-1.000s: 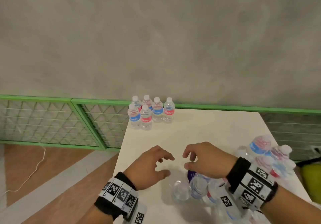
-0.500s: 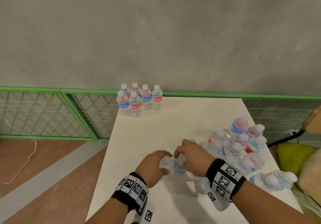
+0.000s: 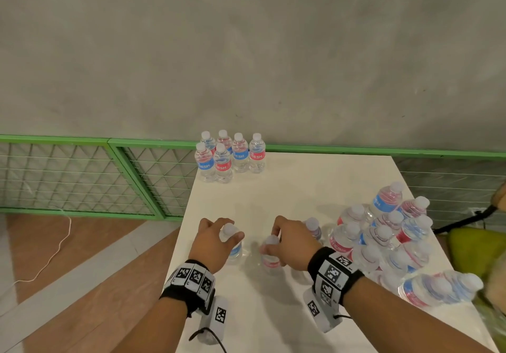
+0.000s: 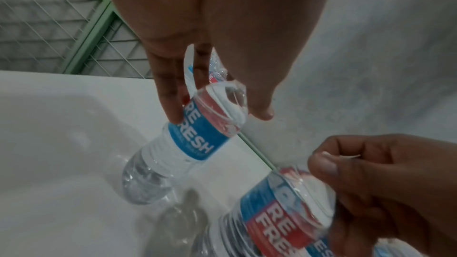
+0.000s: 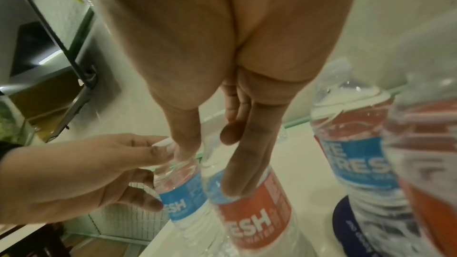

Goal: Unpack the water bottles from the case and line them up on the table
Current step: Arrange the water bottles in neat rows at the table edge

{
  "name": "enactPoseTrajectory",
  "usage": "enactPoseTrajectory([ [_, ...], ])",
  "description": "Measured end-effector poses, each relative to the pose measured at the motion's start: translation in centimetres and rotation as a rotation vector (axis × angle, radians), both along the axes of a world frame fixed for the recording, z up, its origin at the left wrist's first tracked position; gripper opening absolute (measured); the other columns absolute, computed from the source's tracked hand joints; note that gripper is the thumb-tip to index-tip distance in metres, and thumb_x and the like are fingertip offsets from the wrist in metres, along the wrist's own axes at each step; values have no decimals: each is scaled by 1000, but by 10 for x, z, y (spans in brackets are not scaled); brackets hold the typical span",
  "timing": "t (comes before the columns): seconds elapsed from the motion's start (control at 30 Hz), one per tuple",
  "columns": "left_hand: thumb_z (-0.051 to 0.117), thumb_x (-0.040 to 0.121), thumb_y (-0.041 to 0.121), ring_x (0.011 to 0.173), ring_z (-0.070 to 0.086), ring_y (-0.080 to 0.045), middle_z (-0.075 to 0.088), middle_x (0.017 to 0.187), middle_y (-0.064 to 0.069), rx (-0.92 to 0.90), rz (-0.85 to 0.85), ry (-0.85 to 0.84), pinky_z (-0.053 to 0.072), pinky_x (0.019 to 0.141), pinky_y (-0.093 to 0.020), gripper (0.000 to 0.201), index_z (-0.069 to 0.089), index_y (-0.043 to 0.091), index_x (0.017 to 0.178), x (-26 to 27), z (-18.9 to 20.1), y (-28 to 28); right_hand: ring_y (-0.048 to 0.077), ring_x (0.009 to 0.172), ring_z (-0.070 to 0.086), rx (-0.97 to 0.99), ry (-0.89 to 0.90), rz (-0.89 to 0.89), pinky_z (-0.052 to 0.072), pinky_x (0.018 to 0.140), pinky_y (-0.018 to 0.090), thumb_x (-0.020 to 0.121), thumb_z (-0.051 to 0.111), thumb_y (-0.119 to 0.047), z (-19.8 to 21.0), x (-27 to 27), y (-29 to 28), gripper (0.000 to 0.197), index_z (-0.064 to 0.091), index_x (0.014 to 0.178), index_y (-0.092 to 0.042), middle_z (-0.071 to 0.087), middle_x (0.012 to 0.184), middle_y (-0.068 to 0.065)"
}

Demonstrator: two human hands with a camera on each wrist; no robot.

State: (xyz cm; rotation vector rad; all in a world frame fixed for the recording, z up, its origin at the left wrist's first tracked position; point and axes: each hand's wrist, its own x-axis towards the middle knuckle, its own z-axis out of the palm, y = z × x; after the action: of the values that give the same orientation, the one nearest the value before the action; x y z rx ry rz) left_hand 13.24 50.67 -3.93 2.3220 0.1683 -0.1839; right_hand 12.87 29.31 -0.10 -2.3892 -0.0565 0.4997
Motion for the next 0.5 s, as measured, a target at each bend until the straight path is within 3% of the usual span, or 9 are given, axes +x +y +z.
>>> enactPoseTrajectory([
  [0.1, 75, 78, 37, 92, 58, -14, 41, 111, 1, -13, -96, 32, 47, 94, -25, 50, 54, 40, 123, -1, -1, 0, 19, 67, 68, 89, 10, -87, 53, 54, 29, 72, 77, -49, -4, 5, 8, 45, 49, 92, -19, 67, 80, 4],
  [0.17, 73, 76, 26, 84, 59, -15, 41, 114, 1, -23, -133, 57, 49, 95, -30, 55, 53, 40, 126, -3, 0, 2, 19, 70, 67, 74, -7, -76, 53, 62, 32, 74, 75, -47, -4, 7, 10, 41, 50, 95, -22, 67, 80, 2],
  [0.23, 70, 77, 19, 80, 57, -13, 42, 120, 3, -26, -152, 43, 49, 94, -27, 59, 51, 38, 129, -5, 2, 4, 19, 76, 64, 20, -31, -26, 53, 71, 34, 77, 72, -36, -3, 7, 8, 37, 49, 104, -25, 62, 87, 0],
  [0.37, 65, 76, 7, 109, 52, -3, 44, 128, 15, -93, -233, -79, 44, 95, -21, 60, 55, 35, 127, -6, 5, 6, 15, 100, 58, 9, -136, 161, 49, 90, 29, 72, 61, -8, 2, 8, 0, 62, 49, 122, -43, 46, 116, -6],
  [0.43, 64, 78, 4, 113, 52, -1, 52, 125, 18, -115, -251, -82, 43, 96, -21, 52, 60, 36, 119, -6, 5, 6, 11, 110, 55, 9, -171, 279, 45, 98, 25, 71, 59, -2, 3, 9, 1, 64, 56, 123, -39, 46, 126, -9],
  [0.5, 65, 82, 5, 106, 57, -3, 61, 117, 18, -98, -237, -72, 44, 93, -19, 43, 63, 36, 112, -4, 4, 5, 14, 110, 57, -70, -180, 367, 44, 99, 27, 74, 57, 1, 5, 10, 4, 55, 63, 120, -30, 52, 127, -6],
])
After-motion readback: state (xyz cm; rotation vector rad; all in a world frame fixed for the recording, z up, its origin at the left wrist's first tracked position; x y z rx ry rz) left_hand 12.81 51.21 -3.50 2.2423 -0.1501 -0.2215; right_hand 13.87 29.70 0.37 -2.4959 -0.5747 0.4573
